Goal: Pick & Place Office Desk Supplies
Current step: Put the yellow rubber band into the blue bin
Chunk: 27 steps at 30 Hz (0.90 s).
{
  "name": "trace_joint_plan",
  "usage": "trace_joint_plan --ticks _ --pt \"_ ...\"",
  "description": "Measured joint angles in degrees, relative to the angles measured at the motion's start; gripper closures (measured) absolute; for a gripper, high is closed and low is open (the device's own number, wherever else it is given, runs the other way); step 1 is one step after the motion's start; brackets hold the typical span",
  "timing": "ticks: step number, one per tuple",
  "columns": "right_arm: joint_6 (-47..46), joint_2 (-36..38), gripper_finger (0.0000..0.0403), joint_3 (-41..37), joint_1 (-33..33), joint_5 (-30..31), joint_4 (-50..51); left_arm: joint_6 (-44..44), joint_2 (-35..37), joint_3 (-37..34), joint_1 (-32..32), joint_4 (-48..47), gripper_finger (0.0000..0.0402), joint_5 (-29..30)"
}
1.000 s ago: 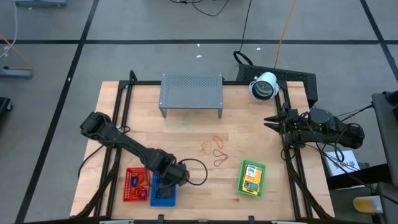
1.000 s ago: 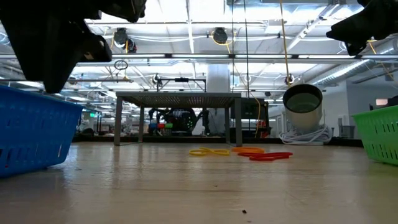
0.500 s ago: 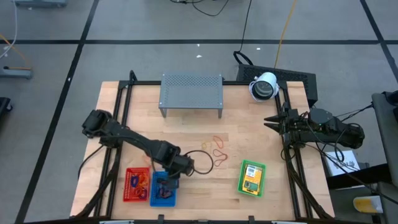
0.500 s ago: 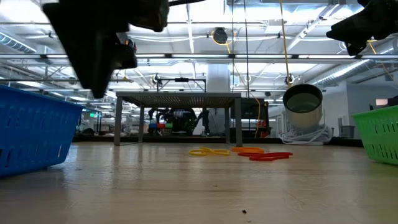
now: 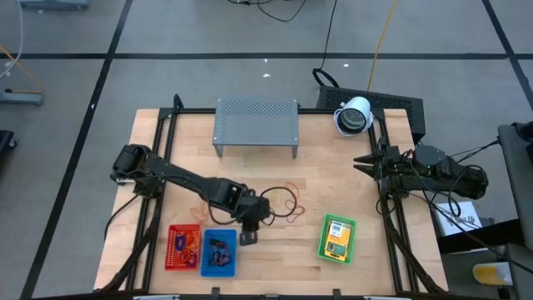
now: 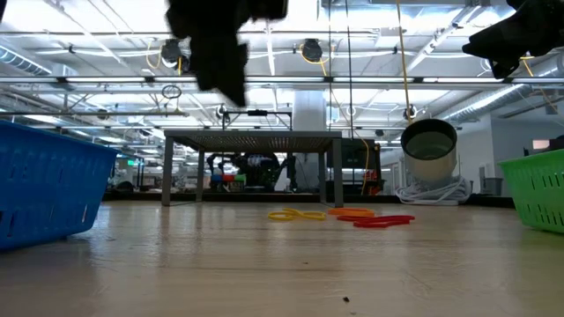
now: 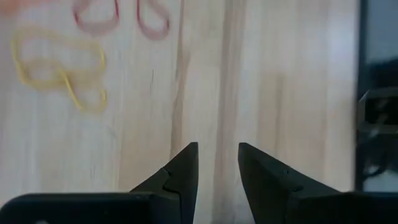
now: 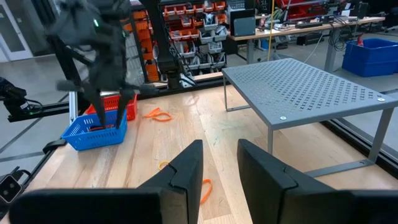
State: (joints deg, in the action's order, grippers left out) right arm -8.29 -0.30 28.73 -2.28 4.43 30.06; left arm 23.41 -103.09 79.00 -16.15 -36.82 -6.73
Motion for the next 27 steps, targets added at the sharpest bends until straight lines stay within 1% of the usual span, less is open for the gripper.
trace_joint_plan --ticks 3,6,12,17,21,24,27 --pt "0.00 0.00 0.0314 0.00 0.02 0.01 0.01 1.36 -0.08 4.79 0.19 -1.59 0.0282 3.26" --pt "0.00 0.00 0.0314 0.00 0.00 -0.01 0.02 3.05 -1.92 10.28 1.14 -6.31 0.0282 6.47" --pt "0.00 0.02 0.0314 0.00 0.02 -0.01 0.01 10.82 -8.25 22.55 4.05 -15.17 0.0282 6.83" --pt "0.00 0.02 0.0314 0.00 0.02 -0.01 -0.03 20.14 -14.79 31.48 6.16 -20.12 0.0282 6.89" --pt "0.00 0.02 0.0314 0.00 0.02 -0.01 -0.01 30.11 -18.28 34.70 8.20 -22.51 0.0282 8.27" --pt "0.00 0.02 0.0314 0.00 0.02 -0.01 -0.07 39.11 -20.58 34.80 9.71 -22.85 0.0282 8.98" --pt "0.00 0.02 0.0314 0.00 0.02 -0.01 0.00 44.76 -22.88 34.82 10.86 -23.11 0.0282 9.36"
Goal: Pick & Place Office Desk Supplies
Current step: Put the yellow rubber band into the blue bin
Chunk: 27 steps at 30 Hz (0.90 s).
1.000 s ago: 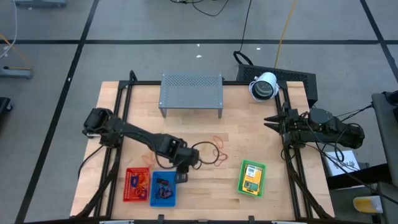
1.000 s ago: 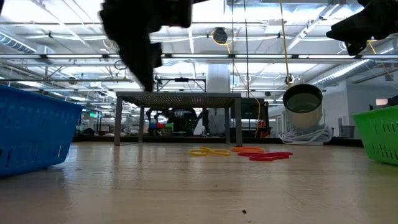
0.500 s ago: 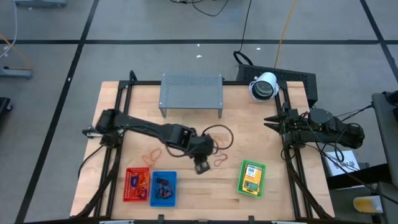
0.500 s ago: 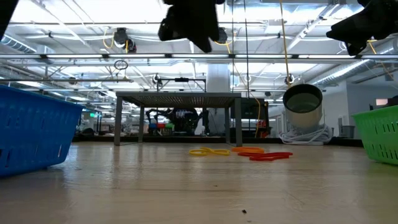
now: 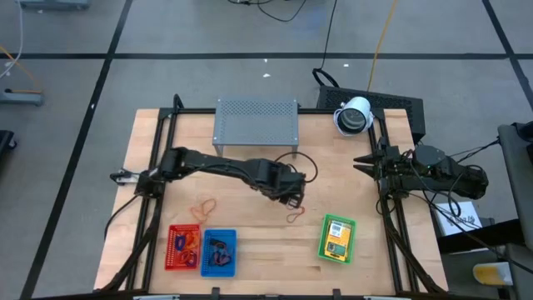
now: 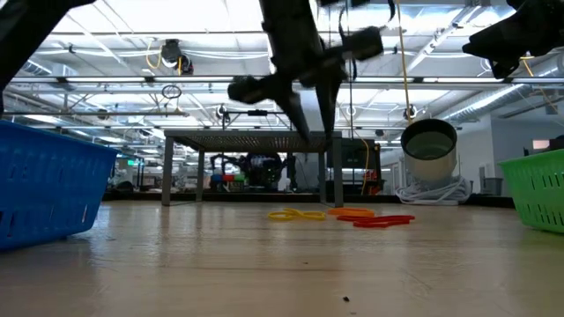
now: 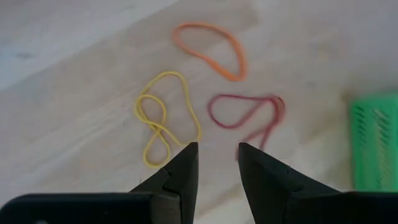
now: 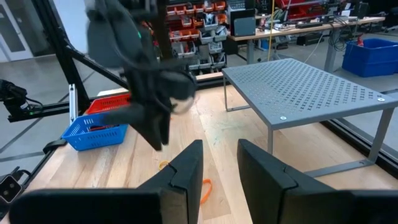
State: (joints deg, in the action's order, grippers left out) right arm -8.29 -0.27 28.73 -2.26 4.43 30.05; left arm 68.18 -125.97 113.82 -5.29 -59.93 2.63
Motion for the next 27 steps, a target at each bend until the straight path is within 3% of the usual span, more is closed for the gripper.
trace_joint_plan --ticks 10,15,27 --pt "0.00 0.00 0.0314 0.00 0.00 0.00 0.02 9.78 -3.79 0.00 1.66 -0.28 0.0282 2.21" --pt "0.00 0.00 0.0314 0.00 0.00 0.00 -0.01 4.46 -3.81 -0.08 2.86 -0.17 0.0277 -4.58" --pt "0.00 0.00 0.0314 0.00 -0.01 0.00 0.01 4.88 -3.81 -4.39 3.94 -0.35 0.0144 -3.88"
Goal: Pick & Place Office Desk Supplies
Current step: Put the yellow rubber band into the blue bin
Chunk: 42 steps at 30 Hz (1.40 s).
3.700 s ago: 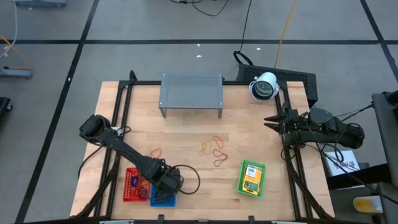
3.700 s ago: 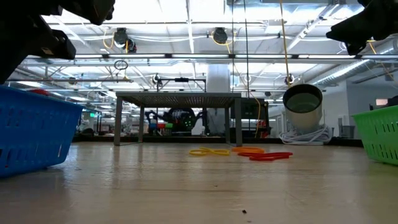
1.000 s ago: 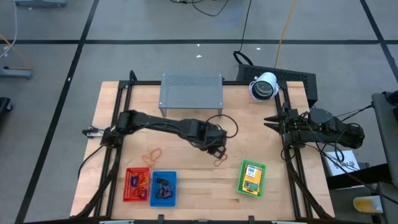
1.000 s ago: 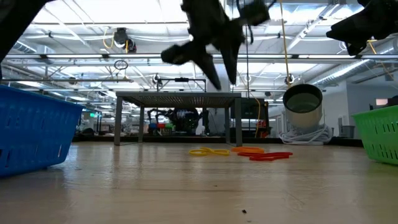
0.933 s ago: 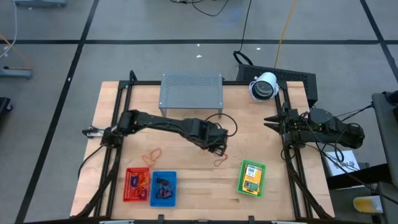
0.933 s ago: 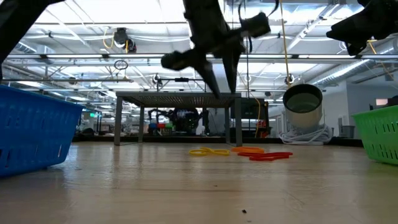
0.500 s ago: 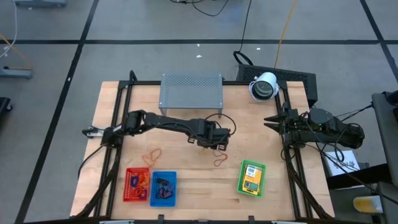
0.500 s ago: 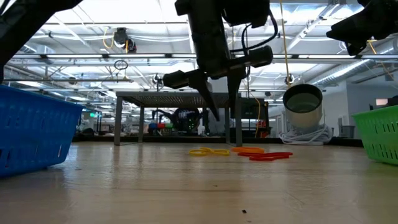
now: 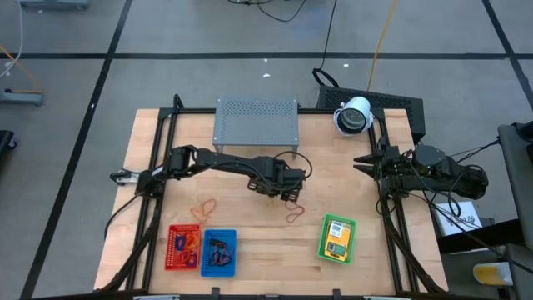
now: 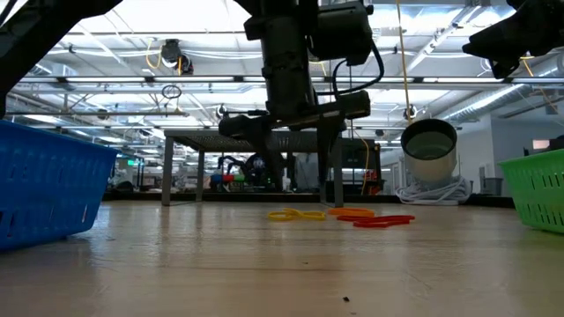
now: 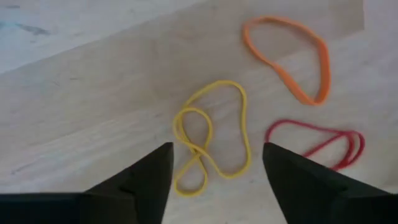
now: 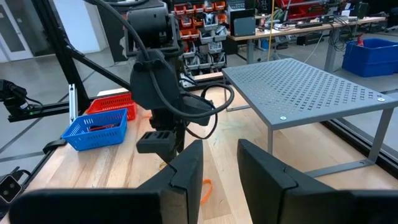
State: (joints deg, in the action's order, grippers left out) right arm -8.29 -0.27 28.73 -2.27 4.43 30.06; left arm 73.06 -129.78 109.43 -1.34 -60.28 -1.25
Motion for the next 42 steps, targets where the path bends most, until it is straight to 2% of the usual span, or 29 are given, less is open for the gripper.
trace_joint_plan --ticks 4,7,22,27,35,38,42 --pt "0.00 0.00 0.0314 0.00 0.01 0.00 -0.02 1.18 0.00 -0.89 0.00 0.10 0.0115 1.78" --pt "0.00 0.00 0.0314 0.00 0.01 0.00 0.00 1.25 0.00 -1.71 0.00 0.08 0.0107 2.26" --pt "0.00 0.00 0.0314 0.00 0.01 0.01 -0.02 2.71 -0.43 -3.85 -0.24 0.92 0.0105 2.23" --pt "0.00 0.00 0.0314 0.00 0.01 0.00 0.00 2.60 -2.28 -3.85 -0.39 4.18 0.0105 -0.34" --pt "0.00 -0.02 0.0314 0.00 0.00 0.00 -0.01 6.62 -2.82 -3.67 -0.91 2.71 0.0106 0.87" --pt "0.00 -0.01 0.0314 0.00 -0.01 0.00 -0.02 6.61 -2.82 -3.67 -0.93 1.25 0.0123 0.61" --pt "0.00 -0.01 0.0314 0.00 0.01 0.00 -0.01 6.33 -2.89 -3.69 -1.27 -0.83 0.0188 -0.19"
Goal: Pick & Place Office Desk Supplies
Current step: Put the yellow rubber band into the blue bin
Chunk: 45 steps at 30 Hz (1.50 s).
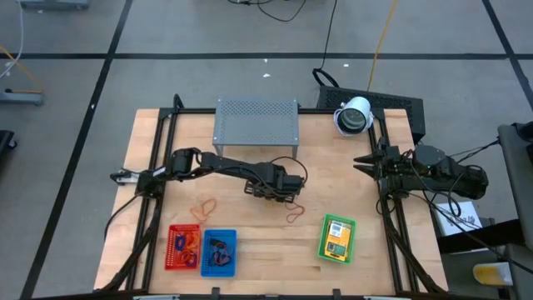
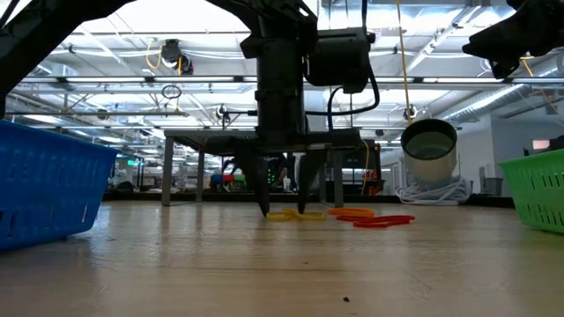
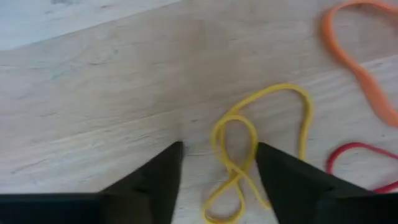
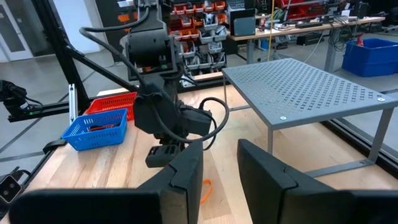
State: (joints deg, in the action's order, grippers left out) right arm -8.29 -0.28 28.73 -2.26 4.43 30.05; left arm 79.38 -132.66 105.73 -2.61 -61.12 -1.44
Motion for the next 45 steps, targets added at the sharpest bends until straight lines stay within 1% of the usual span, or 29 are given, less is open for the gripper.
trace_joint_plan --ticks 3,7,8,9,14,17,20,29,34,39,45 --pt "0.00 0.01 0.0314 0.00 0.00 0.00 -0.01 -0.16 -0.04 -0.02 -0.51 -1.47 0.0255 0.52" --pt "0.00 -0.01 0.0314 0.00 -0.02 0.00 0.01 -1.66 -0.04 -0.02 -1.11 -2.30 0.0354 0.60" --pt "0.00 0.01 0.0314 0.00 0.00 0.00 0.01 -2.04 -0.04 -0.04 -1.21 -2.35 0.0376 0.50" --pt "0.00 0.01 0.0314 0.00 0.00 0.00 -0.01 -2.31 -0.04 -0.04 -1.27 -2.43 0.0388 0.42" --pt "0.00 0.00 0.0314 0.00 0.00 0.00 0.01 -3.94 0.45 -0.15 -1.16 -1.73 0.0396 -1.66" --pt "0.00 0.01 0.0314 0.00 0.00 0.00 0.03 -5.11 1.99 -0.41 -1.59 -0.88 0.0397 -4.26" --pt "0.00 0.00 0.0314 0.00 -0.01 0.00 0.01 -6.23 5.00 -0.39 -2.24 -0.05 0.0398 -6.41" --pt "0.00 -0.01 0.0314 0.00 -0.01 0.00 -0.01 -10.32 13.73 -0.26 -5.71 -1.14 0.0400 -5.91" --pt "0.00 -0.01 0.0314 0.00 0.00 0.00 0.01 -10.83 17.99 -0.22 -8.18 -8.01 0.0400 -4.06" --pt "0.00 -0.01 0.0314 0.00 0.00 0.00 0.01 -10.57 22.88 -0.20 -12.42 -15.76 0.0400 -3.71" --pt "0.00 -0.01 0.0314 0.00 0.00 0.00 0.01 -5.29 29.97 -0.20 -17.92 -21.69 0.0400 -4.35"
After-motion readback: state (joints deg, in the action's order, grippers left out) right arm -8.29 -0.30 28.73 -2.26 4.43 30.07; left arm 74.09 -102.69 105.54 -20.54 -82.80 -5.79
